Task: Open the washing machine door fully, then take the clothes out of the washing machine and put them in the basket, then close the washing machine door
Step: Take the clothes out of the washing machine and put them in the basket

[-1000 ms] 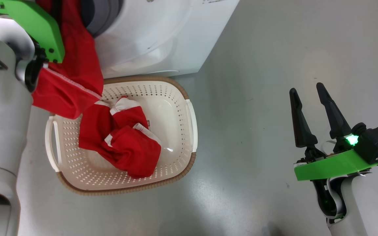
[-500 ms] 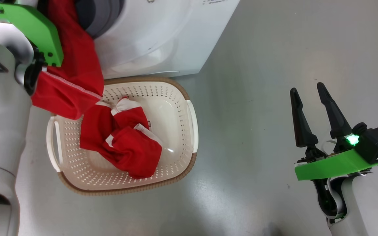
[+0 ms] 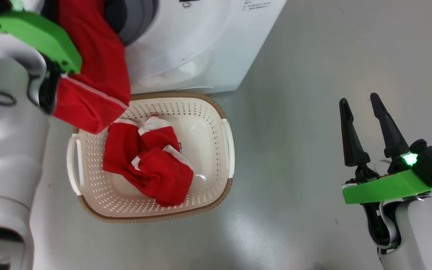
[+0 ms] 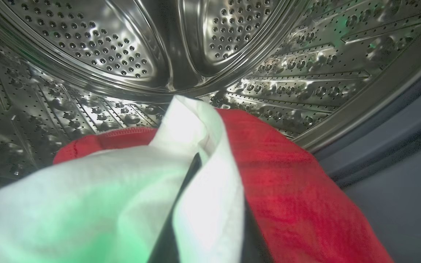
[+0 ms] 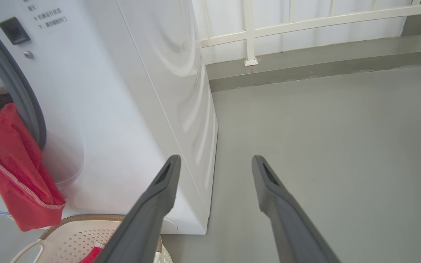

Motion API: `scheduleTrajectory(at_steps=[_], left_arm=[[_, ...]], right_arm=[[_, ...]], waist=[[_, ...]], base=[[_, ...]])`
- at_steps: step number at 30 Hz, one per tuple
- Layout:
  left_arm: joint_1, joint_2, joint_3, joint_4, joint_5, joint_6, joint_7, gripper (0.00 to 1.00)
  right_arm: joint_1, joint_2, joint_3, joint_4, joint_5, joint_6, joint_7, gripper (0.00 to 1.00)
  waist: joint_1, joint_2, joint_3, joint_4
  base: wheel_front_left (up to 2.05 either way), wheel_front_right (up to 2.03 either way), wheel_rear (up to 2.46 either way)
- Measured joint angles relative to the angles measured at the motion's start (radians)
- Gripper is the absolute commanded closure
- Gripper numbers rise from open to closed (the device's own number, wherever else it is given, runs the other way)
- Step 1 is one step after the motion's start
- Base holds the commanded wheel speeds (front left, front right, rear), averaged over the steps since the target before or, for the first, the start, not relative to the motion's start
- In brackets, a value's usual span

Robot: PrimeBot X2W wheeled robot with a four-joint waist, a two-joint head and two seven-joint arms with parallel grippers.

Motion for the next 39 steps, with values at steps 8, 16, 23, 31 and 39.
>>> scheduleTrajectory(at_steps=[8,16,23,31,39], left_arm=[[0.151,0.013,0.112,-0.207,-0.061,0.002,-0.024,1.0],[0.433,-0.03,0.306,-0.536,0.03,0.003,-0.027,1.0],[0.618,-0.094,0.394,-0.717,0.133,0.003,-0.028,1.0],[0.789,-0.134,0.411,-0.802,0.186,0.001,-0.028,1.0],[0.84,-0.139,0.351,-0.736,0.187,0.001,-0.028,1.0]], right_arm=[[0.005,-0.001,-0.023,0.0,-0.007,0.0,0.0,0.0],[0.009,-0.001,-0.024,0.0,-0.007,0.0,0.0,0.0],[0.029,-0.001,-0.022,0.003,-0.007,0.0,0.0,0.0],[0.029,-0.001,-0.017,0.004,-0.007,0.0,0.0,0.0],[0.03,-0.001,-0.009,0.0,-0.007,0.0,0.0,0.0]], waist=[[0.0,0.0,-0.027,0.029],[0.0,0.0,-0.052,0.047],[0.0,0.0,-0.063,0.048],[0.0,0.0,-0.07,0.037],[0.0,0.0,-0.052,0.025]], base=[[0.0,0.0,0.0],[0.0,0.0,0.0],[0.0,0.0,0.0],[0.0,0.0,0.0],[0.0,0.0,0.0]])
